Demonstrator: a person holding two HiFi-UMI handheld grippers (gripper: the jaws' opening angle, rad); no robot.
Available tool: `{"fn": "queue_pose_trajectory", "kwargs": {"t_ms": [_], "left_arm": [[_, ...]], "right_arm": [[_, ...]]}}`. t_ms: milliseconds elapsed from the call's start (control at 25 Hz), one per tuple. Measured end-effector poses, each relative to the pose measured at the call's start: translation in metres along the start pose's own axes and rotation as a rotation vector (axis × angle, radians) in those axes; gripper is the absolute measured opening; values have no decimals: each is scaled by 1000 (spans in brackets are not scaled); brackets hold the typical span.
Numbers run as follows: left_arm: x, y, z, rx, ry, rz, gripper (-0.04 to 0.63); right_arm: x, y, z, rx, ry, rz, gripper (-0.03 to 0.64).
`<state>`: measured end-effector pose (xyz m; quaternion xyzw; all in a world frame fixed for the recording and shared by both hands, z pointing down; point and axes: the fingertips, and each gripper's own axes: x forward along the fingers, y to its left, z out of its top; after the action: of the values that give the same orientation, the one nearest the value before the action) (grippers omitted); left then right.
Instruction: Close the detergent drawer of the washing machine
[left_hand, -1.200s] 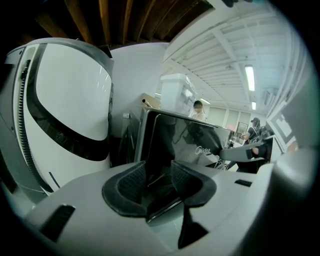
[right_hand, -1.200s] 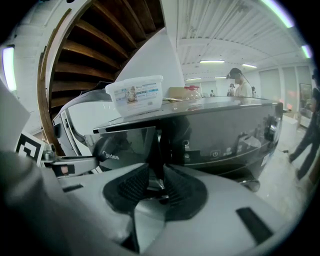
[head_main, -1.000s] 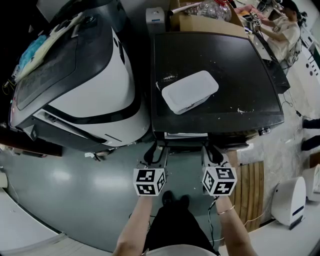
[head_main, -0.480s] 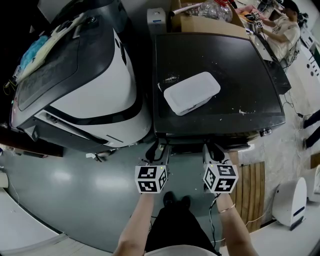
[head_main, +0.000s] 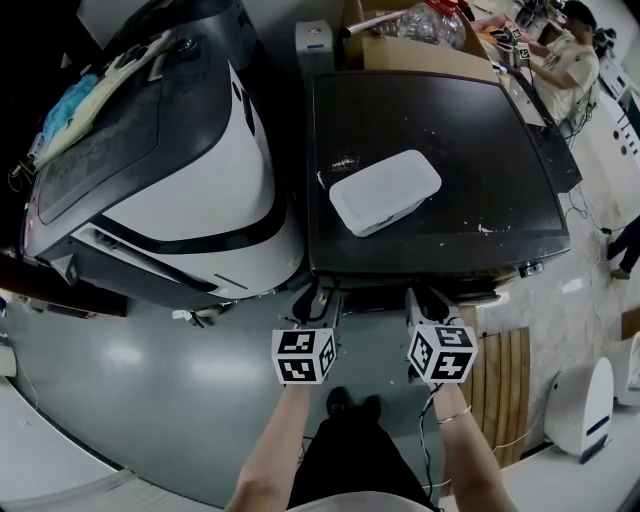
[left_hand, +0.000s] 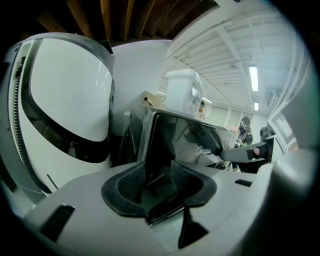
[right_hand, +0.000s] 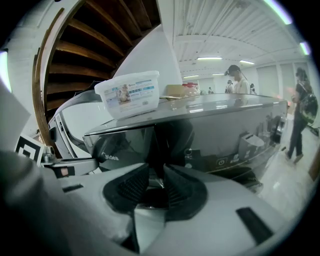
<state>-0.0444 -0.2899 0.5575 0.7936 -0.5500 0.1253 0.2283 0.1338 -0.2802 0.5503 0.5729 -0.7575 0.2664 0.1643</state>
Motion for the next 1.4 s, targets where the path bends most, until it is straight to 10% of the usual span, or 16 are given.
{"fn": "queue_pose_trajectory", "kwargs": {"t_ms": [1400], "left_arm": [[-128,-54,27,89,-134,25,21]], "right_arm": [[-142,42,15,-88,-188,80,10]]}}
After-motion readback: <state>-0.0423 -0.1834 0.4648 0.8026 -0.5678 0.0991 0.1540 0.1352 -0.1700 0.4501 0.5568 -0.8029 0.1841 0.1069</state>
